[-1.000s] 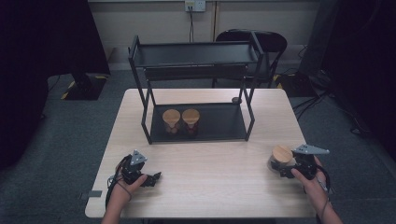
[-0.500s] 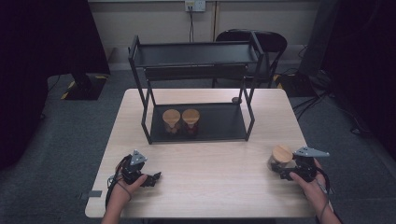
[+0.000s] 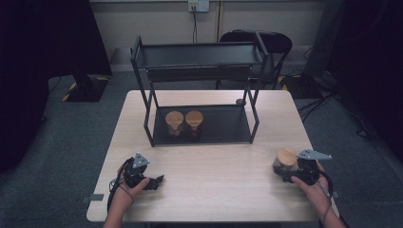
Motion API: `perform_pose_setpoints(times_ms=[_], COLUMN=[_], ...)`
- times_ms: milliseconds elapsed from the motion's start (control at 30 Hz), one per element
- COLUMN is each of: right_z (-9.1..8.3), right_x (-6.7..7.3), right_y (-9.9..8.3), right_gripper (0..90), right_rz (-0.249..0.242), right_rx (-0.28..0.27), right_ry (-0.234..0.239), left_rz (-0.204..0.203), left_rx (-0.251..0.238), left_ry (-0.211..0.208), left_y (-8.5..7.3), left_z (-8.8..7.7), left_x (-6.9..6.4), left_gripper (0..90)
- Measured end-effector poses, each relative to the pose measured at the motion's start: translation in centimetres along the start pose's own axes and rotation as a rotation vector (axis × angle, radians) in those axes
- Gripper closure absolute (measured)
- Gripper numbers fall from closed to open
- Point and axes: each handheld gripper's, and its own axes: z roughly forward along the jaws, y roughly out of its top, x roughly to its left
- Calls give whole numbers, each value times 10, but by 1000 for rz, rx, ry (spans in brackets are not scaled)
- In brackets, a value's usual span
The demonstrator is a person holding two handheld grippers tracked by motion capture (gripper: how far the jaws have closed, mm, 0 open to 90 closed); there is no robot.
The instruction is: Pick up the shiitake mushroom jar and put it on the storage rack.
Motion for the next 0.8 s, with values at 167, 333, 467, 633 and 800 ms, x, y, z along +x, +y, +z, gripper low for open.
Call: perform_pose_setpoints(times_ms=[167, 333, 467, 633, 800], right_z=[2, 3, 4, 4, 3], right_x=[-1, 0, 1, 2, 2], right_y=[0, 1, 1, 2, 2], right_gripper=[141, 191, 233, 241, 246], right_rz=[13, 0, -9, -19, -37], right_rx=[-18, -26, -35, -37, -34], right_ry=[2, 16, 17, 15, 9], left_rz=[0, 0, 0, 0, 0], left_rx=[0, 0, 0, 0, 0], left_ry=[0, 0, 0, 0, 0], left_y=[0, 0, 0, 0, 0], left_z=[0, 0, 0, 0, 0], left_x=[0, 0, 0, 0, 0], left_gripper=[1, 2, 2, 2, 2])
